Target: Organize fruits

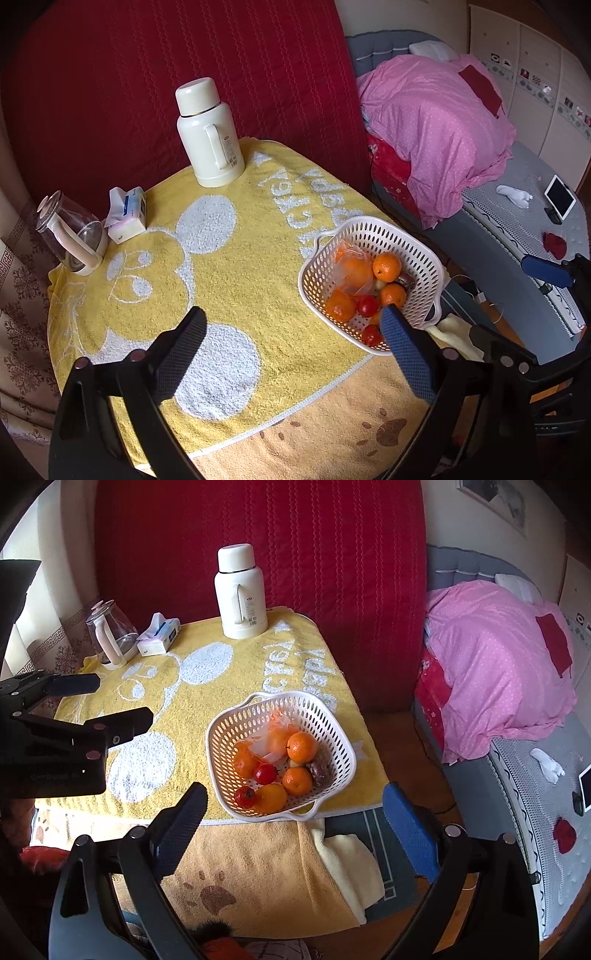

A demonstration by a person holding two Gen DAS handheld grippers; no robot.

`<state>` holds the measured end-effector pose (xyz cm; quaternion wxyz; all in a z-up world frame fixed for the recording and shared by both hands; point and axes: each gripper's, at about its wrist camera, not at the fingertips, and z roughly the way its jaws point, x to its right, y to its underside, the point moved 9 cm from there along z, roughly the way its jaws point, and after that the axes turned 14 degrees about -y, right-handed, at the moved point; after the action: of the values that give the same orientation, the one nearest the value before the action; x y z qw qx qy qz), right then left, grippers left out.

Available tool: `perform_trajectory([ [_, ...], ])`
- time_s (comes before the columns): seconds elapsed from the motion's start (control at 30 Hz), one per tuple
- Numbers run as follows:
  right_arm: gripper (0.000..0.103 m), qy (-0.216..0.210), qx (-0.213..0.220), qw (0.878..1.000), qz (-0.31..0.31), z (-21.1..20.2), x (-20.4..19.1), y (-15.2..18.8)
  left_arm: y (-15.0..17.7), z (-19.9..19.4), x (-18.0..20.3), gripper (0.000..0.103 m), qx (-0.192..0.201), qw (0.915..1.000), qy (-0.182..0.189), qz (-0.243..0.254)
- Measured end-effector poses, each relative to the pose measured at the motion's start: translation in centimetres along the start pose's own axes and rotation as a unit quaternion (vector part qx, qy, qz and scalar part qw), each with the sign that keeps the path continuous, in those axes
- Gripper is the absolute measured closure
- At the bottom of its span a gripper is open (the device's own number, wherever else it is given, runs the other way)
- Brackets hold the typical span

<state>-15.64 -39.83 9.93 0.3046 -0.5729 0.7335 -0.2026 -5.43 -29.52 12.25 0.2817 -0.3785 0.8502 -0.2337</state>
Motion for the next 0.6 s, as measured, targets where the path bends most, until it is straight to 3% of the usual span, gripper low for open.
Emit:
perform_trajectory([
  [0.37,0.006,-0.006,-0.005,1.0,0.007,0.7,2.3,-0.2,-1.2,0.1,2.0,0.005,0.024,0.9994,-0.017,0.018],
  [0.6,0.006,-0.016,-0.01,1.0,0.006,1.4,3.7,-0.7,-1.8,1.5,3.0,0.005,0.0,0.9996,-0.021,0.018],
])
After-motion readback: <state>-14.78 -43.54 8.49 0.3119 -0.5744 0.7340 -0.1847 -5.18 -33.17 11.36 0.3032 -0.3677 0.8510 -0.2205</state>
